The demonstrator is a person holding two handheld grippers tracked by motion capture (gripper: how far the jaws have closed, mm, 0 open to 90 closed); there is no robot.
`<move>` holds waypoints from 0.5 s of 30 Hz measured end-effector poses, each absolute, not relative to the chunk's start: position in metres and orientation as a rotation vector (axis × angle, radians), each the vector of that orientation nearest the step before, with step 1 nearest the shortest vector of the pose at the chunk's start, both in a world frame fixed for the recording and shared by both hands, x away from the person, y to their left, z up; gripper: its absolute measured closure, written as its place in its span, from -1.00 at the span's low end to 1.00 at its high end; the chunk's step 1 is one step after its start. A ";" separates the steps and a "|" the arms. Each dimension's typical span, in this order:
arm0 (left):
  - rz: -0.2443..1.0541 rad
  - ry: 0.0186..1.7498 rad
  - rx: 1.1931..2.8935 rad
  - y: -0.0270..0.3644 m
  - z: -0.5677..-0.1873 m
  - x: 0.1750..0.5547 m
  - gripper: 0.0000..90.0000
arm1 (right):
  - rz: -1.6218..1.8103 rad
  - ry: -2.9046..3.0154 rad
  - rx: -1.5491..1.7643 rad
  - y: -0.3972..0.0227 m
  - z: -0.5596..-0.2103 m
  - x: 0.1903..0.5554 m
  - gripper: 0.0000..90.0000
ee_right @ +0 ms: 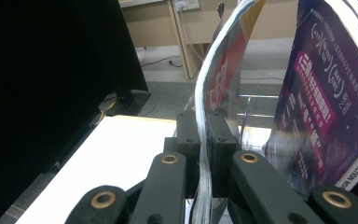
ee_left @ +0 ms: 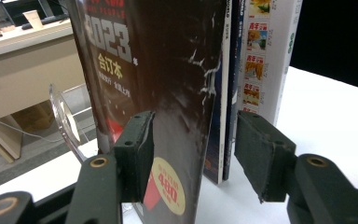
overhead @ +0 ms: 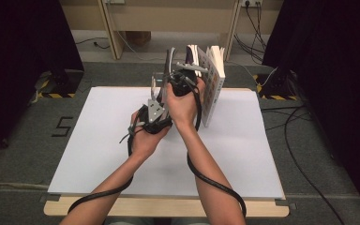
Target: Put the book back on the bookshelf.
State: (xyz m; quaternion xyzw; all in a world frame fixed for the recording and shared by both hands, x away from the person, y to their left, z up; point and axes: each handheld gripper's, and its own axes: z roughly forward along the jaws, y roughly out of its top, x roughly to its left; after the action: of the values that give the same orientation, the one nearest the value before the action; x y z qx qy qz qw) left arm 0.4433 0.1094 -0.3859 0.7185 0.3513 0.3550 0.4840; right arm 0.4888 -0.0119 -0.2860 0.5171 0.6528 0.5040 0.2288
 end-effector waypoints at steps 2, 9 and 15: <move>0.870 0.864 1.744 0.108 -0.385 0.445 0.09 | 1.388 1.800 1.426 -0.011 -0.286 0.489 0.93; 0.927 0.900 1.711 0.107 -0.384 0.448 0.47 | 1.399 1.828 1.405 -0.007 -0.284 0.487 0.88; 0.950 0.983 1.656 0.112 -0.385 0.444 0.83 | 1.411 1.883 1.333 -0.006 -0.282 0.484 0.45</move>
State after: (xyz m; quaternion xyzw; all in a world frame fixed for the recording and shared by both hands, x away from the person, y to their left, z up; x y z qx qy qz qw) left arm 0.4442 0.1119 -0.3854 0.6778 0.4024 0.3889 0.4768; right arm 0.4840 -0.0063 -0.2824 0.4811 0.6798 0.5092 0.2171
